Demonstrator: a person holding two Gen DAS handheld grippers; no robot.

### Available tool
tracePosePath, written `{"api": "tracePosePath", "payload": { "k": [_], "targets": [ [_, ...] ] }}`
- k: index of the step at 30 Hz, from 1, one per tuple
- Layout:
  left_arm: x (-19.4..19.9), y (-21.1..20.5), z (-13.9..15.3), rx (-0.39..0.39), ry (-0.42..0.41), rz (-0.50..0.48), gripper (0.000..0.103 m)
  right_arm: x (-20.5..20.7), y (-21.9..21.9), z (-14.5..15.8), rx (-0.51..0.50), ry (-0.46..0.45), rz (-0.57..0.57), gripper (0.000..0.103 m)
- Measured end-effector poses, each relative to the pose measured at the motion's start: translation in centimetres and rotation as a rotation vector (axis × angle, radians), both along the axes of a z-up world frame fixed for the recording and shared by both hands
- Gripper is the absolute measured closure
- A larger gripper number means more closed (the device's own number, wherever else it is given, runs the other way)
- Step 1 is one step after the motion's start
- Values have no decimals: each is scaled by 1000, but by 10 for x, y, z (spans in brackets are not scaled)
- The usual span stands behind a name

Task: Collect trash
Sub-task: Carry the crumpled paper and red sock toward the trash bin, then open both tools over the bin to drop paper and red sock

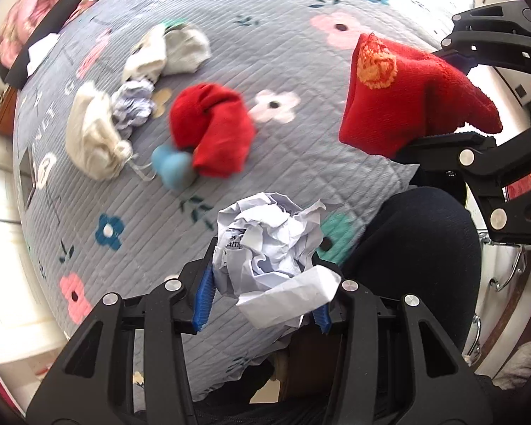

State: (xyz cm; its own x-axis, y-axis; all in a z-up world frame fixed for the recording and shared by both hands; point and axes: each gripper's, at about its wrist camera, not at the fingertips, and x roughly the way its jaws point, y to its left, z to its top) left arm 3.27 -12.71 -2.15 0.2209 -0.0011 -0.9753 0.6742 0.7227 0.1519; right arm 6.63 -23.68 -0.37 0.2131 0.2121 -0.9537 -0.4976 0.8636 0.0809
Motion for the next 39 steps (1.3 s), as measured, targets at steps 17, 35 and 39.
{"api": "tracePosePath", "payload": {
  "k": [17,35,39],
  "targets": [
    [-35,-101,5,13,-15,-180,59,-44,-104,1,21,-19,-211,58],
    [-114,-238,-39,-37,110,-461,58,-140,-218,-6,-40,2,-514,58],
    [-130,-261,-49,-45,139,-508,55,-156,-239,-16,-37,26,-573,58]
  ]
}}
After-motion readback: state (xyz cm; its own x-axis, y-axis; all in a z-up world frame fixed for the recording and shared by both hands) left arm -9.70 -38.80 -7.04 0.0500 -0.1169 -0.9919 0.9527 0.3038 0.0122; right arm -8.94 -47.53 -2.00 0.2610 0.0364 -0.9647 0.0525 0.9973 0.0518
